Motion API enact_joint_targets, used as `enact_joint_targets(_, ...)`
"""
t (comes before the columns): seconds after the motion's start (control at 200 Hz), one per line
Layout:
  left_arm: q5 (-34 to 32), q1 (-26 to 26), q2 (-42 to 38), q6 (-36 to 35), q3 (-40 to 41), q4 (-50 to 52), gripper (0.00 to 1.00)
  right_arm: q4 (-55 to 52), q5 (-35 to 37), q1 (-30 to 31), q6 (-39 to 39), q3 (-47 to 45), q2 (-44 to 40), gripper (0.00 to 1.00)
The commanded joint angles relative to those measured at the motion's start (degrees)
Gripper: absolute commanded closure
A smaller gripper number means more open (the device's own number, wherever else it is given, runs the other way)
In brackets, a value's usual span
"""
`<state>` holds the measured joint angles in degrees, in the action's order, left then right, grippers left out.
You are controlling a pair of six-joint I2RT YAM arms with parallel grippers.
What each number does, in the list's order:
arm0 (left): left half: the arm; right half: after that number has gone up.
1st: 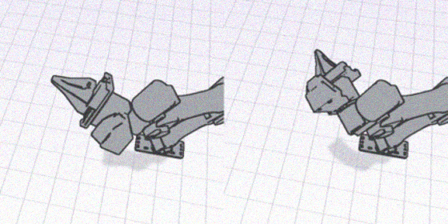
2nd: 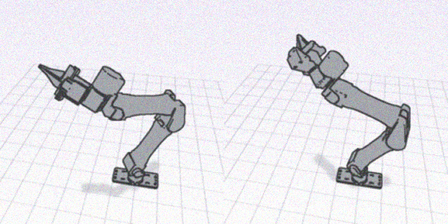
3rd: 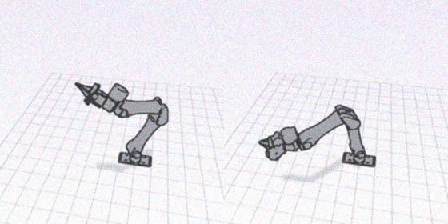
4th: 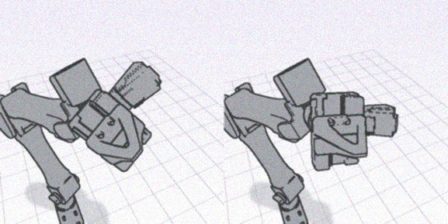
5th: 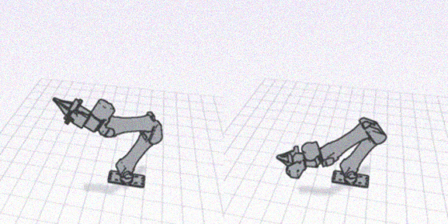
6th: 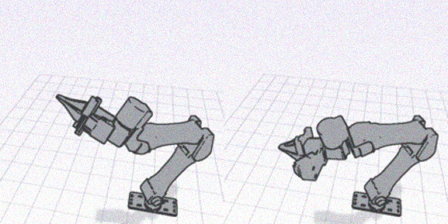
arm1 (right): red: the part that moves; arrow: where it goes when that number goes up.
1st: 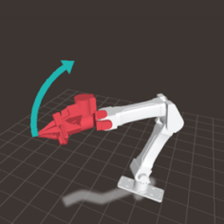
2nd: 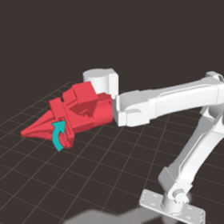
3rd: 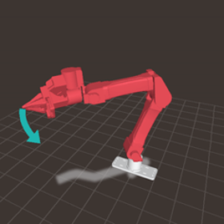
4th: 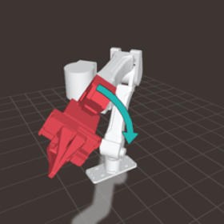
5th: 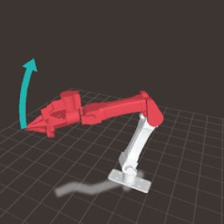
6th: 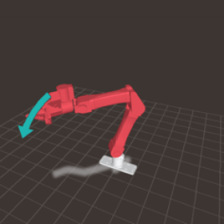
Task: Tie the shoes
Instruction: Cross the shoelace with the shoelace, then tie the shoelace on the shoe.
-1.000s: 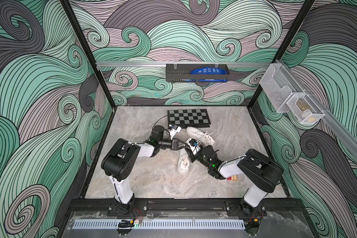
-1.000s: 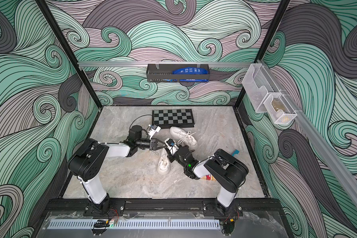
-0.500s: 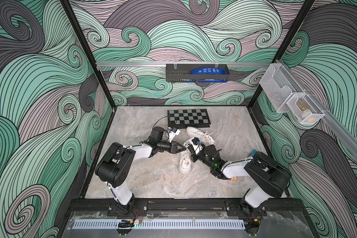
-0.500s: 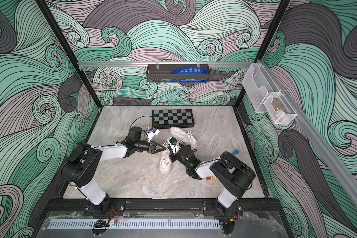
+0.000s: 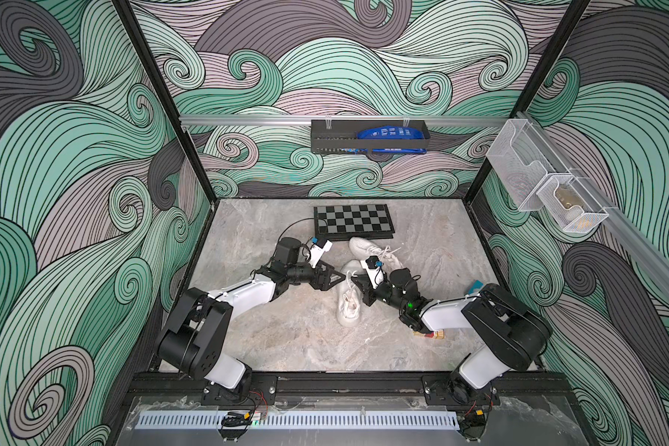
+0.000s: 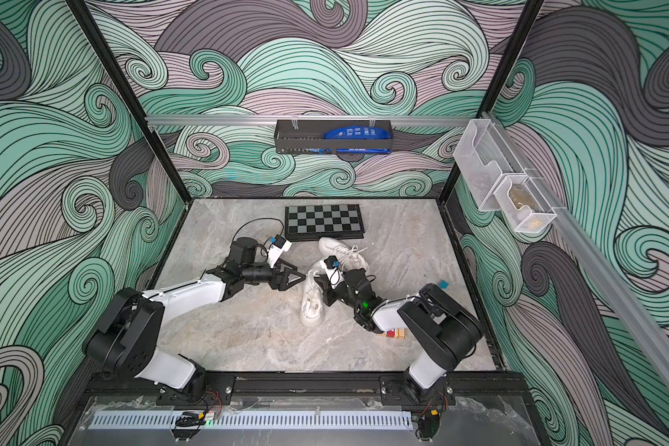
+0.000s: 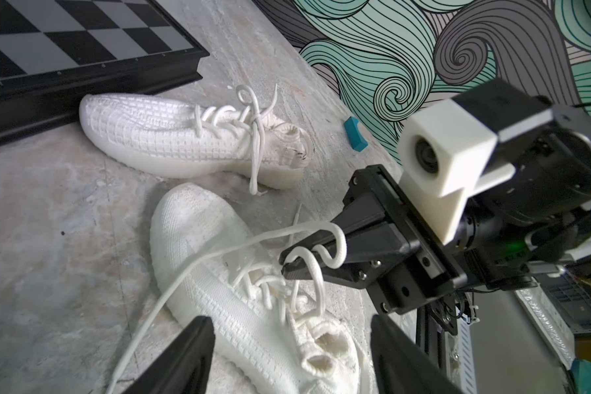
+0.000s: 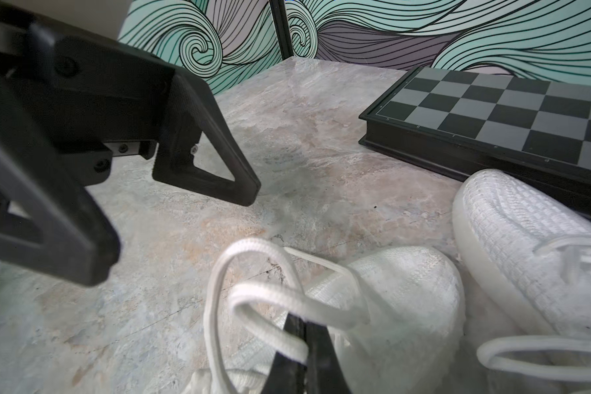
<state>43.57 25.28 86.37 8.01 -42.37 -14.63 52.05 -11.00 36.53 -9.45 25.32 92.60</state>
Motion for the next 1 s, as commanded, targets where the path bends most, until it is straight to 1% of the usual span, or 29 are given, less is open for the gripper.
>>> enact_joint_targets(0.0, 1.4, 1.0, -0.6, -0.8, -0.7, -2.7, 0.25, 1.5, -7.5, -1.5, -4.3, 0.4, 0.3, 0.94)
enact_joint_targets(0.135, 3.6, 1.5, 0.1, 3.0, 0.0, -7.3, 0.26, 2.8, -12.0, -2.9, -7.0, 0.9, 1.1, 0.92)
enact_joint_targets(0.27, 6.9, 2.1, 3.9, 2.8, -1.1, -6.8, 0.24, 2.4, -14.5, -3.5, -7.6, 1.7, 1.6, 0.92)
enact_joint_targets(0.385, 7.1, 2.5, 6.7, 2.2, -2.9, -6.4, 0.24, 2.1, -15.2, -3.9, -7.6, 1.6, 1.6, 0.92)
enact_joint_targets(0.475, 8.6, 2.6, 9.0, 3.1, -4.5, -7.2, 0.28, 1.6, -15.7, -4.2, -7.4, 1.7, 1.6, 0.92)
enact_joint_targets(0.51, 9.4, 2.6, 10.0, 3.8, -5.1, -7.7, 0.34, 1.6, -15.6, -4.3, -7.3, 1.6, 1.7, 0.92)
enact_joint_targets(0.56, 9.4, 2.7, 11.1, 4.3, -5.8, -7.8, 0.54, 1.3, -15.3, -4.4, -7.2, 1.5, 1.7, 0.92)
enact_joint_targets(0.615, 6.8, 2.6, 11.6, 4.0, -6.2, -6.9, 0.74, 0.9, -14.3, -4.5, -7.2, 1.3, 1.6, 0.91)
enact_joint_targets(0.665, 4.8, 2.5, 11.7, 3.4, -6.3, -6.6, 0.89, 0.1, -12.8, -4.6, -7.1, 1.2, 1.5, 0.87)
enact_joint_targets(0.72, 4.0, 2.5, 11.9, 3.0, -6.3, -6.6, 0.99, -0.4, -11.5, -4.8, -6.8, 1.0, 1.5, 0.8)
enact_joint_targets(0.78, 4.1, 2.4, 12.4, 3.0, -6.5, -6.6, 1.0, -1.2, -10.0, -4.7, -6.3, 1.1, 1.4, 0.74)
enact_joint_targets(0.996, 4.5, 2.5, 12.8, 2.4, -6.8, -6.7, 1.0, -3.9, -7.4, -4.9, -4.2, 2.3, 1.9, 0.62)
